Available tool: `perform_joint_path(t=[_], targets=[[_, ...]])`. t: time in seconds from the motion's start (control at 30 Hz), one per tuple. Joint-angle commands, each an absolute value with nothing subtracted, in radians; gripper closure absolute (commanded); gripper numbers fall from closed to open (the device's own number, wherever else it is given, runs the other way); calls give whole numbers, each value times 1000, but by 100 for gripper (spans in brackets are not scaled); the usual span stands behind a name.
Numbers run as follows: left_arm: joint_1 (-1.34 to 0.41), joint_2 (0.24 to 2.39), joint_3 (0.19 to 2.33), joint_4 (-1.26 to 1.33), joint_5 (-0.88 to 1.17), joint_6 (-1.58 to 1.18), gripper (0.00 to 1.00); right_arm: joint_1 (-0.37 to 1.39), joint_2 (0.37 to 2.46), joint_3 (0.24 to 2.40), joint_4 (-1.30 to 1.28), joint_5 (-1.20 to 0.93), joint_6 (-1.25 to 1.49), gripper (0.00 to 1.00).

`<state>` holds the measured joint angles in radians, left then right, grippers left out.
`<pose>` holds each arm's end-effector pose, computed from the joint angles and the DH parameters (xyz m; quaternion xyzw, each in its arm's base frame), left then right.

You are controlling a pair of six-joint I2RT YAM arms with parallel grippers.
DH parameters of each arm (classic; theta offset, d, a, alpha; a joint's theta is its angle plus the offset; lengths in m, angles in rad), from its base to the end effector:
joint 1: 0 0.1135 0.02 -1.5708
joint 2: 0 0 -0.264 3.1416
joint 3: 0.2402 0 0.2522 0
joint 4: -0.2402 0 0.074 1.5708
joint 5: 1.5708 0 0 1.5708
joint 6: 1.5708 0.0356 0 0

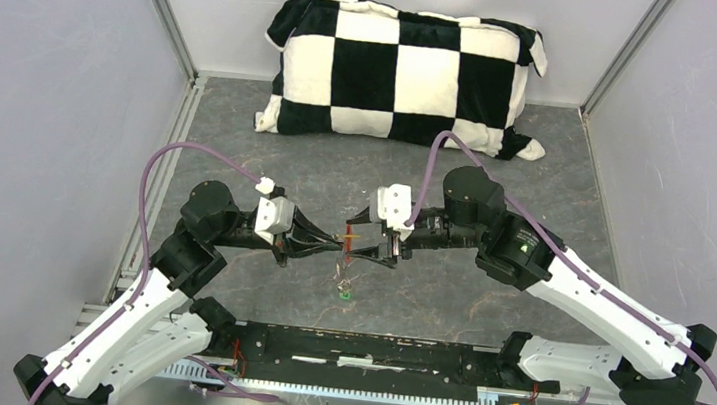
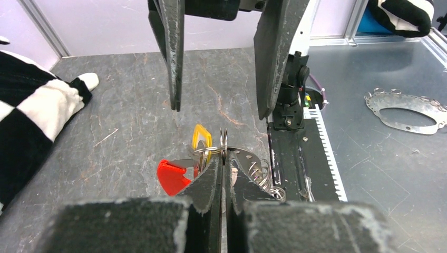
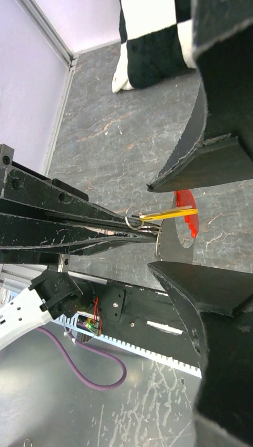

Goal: Put the keys on the keyring

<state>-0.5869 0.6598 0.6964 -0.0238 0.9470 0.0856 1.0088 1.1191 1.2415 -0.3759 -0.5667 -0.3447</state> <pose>0.1079 -0.1065 0.3455 0.5126 0.4832 -0.4674 0.5341 0.1124 0.2144 0.4144 -0.6089 0.4848 0.4006 0.4835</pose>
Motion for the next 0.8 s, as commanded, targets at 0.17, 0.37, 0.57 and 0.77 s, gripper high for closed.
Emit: perform_joint_path(t=[0.17,0.37,0.57,0.77], targets=[[-590,645,701,13,916,79,98,1011,1158,1293,-359,-605,-297,50],[-589,646,701,10,910,87,98,1014,1163,1285,-360,-603,-301,57],[-589,646,703,5,908,95,98,1016,1175,1282,-356,-609,-304,71],[-590,647,706,5,908,102,98,1016,1193,1288,-374,-590,-308,76]])
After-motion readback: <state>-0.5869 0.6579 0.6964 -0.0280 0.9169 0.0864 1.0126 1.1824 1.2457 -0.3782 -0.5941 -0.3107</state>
